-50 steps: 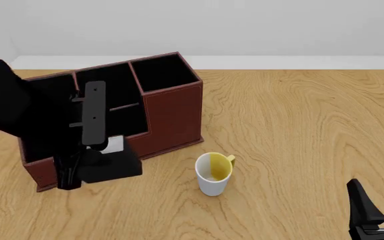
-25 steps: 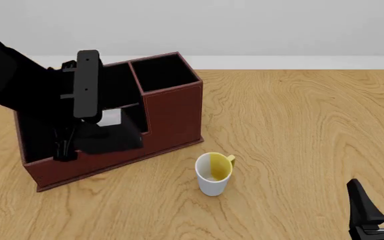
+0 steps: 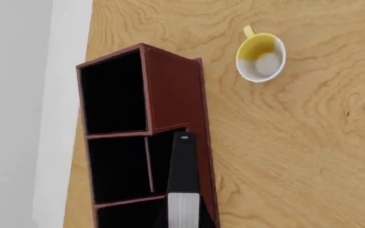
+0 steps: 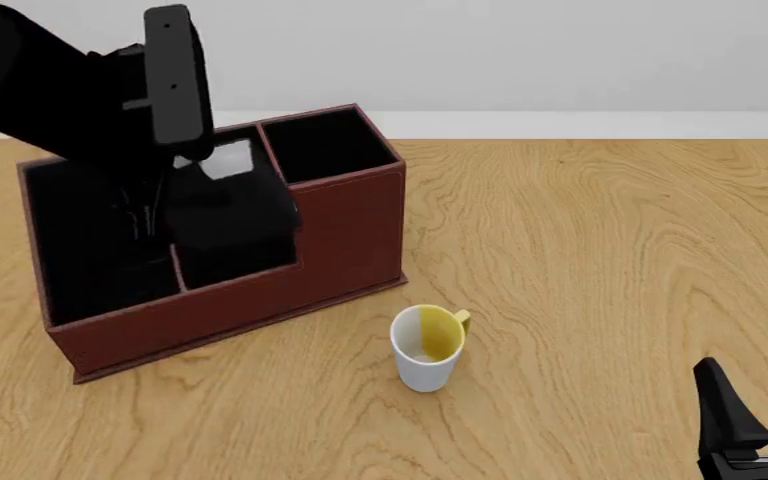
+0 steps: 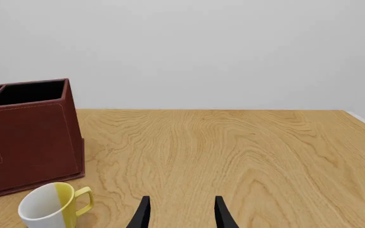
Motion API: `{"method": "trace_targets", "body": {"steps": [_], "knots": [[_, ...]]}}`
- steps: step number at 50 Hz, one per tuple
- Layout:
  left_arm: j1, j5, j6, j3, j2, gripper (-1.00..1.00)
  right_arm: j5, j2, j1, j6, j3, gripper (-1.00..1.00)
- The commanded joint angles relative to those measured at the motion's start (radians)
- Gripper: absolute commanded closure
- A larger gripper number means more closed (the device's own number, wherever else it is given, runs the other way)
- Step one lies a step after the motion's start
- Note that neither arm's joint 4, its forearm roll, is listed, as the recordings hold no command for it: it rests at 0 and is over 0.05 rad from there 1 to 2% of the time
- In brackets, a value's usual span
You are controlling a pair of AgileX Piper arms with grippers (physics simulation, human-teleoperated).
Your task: Pick up the book and place it in the front compartment of the caddy.
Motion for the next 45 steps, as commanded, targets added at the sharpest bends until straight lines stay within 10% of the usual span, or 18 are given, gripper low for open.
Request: {"method": "trace_targets", "body": {"steps": [1,29,45], "knots": [[0.094,0.000,0.032,-0.091,0.042,1.00,0.000,0.000,0.000,0.000,0.000,-1.00],[0.207,0.000,0.127,-0.054,0.071,1.00,0.000,0.000,0.000,0.000,0.000,-1.00],[0.244,0.000,0.169,-0.223,0.214,1.00,0.000,0.000,0.000,0.000,0.000,-1.00]]}}
